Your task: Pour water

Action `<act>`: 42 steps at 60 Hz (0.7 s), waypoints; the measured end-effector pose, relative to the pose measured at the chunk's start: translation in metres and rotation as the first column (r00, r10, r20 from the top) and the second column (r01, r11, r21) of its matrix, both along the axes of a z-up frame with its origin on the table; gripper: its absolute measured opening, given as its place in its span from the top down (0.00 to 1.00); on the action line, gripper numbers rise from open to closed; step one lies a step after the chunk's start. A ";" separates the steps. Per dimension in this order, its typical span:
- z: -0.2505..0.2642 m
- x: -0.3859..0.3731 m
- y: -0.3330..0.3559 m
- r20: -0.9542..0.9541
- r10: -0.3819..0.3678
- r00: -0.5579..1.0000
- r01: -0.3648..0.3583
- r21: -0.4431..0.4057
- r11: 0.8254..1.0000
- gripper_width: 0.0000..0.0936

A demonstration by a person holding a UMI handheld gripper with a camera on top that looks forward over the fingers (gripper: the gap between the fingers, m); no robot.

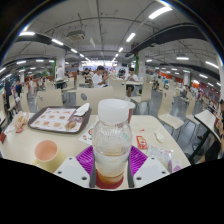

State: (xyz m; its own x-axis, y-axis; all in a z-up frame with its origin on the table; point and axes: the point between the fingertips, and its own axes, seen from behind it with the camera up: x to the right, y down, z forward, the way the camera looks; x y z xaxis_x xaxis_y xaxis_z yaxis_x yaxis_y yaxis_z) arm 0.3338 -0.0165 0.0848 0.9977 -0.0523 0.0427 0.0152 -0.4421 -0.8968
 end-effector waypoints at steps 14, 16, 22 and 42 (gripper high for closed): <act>-0.014 -0.001 -0.006 -0.036 -0.009 0.999 0.009 0.018 1.000 0.44; -0.015 0.000 -0.008 -0.033 -0.010 0.999 0.010 0.002 1.000 0.40; -0.011 -0.001 -0.016 -0.041 -0.011 0.999 0.009 -0.050 0.999 0.09; 0.074 -0.028 -0.150 -0.015 -0.093 0.996 0.088 -0.181 0.979 0.10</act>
